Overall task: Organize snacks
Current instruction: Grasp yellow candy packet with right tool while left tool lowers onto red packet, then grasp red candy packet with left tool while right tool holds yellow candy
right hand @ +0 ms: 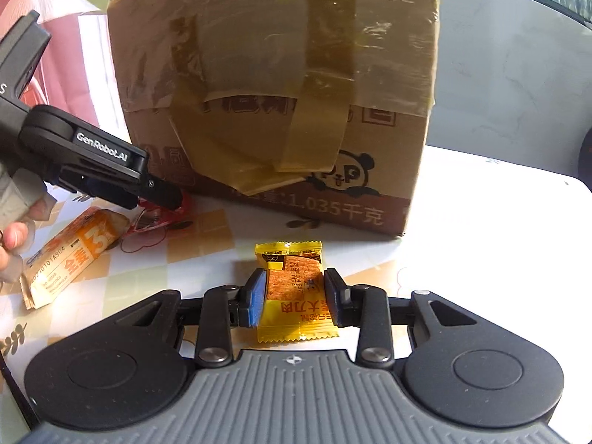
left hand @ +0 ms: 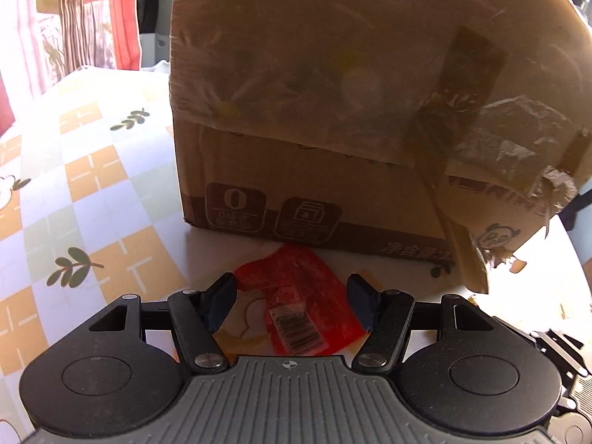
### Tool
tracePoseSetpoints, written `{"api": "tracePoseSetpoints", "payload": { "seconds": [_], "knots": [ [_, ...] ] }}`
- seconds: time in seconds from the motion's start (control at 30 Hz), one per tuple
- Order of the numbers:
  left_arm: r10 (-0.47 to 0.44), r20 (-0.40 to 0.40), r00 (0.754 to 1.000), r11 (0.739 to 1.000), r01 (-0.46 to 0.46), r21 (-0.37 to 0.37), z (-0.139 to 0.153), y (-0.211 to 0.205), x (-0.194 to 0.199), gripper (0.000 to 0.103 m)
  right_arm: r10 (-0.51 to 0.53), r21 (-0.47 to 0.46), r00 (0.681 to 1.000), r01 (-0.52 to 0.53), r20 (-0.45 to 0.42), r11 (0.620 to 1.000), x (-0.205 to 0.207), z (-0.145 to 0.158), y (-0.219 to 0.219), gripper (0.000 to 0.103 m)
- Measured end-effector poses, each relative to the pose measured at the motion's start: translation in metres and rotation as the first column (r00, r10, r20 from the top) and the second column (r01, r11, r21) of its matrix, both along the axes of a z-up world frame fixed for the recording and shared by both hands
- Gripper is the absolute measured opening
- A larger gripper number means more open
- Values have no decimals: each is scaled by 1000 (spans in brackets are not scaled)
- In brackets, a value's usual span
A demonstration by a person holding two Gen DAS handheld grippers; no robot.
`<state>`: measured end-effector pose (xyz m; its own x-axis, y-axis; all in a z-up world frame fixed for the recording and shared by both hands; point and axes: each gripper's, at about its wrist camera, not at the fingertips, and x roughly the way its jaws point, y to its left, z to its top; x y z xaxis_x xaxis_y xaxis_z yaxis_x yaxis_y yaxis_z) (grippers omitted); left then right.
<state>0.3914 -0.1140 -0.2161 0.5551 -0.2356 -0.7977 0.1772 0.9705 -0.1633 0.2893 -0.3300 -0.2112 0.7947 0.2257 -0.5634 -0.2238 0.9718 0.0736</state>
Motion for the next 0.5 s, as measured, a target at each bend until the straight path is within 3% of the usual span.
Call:
{"api": "tracePoseSetpoints", "payload": {
  "seconds": [0.27,0.37,0.4,0.5],
  "knots": [
    [17,57,998,997,-21,78,-9,-20,-9,66,4,3,1000,-4,6,1000,-2,0,-3,36],
    [-6,83,997,994,-3,112,-12,-27,-16,58,5,11,1000,-5,7,1000,-3,0,-4,36],
    [-13,89,996,992,2,127,-12,-29,-19,49,5,12,1000,-5,7,1000,-3,0,-4,36],
    [-36,85,996,992,25,121,-11,-34,-31,47,6,20,1000,-6,6,1000,-3,0,-5,36]
  ]
}}
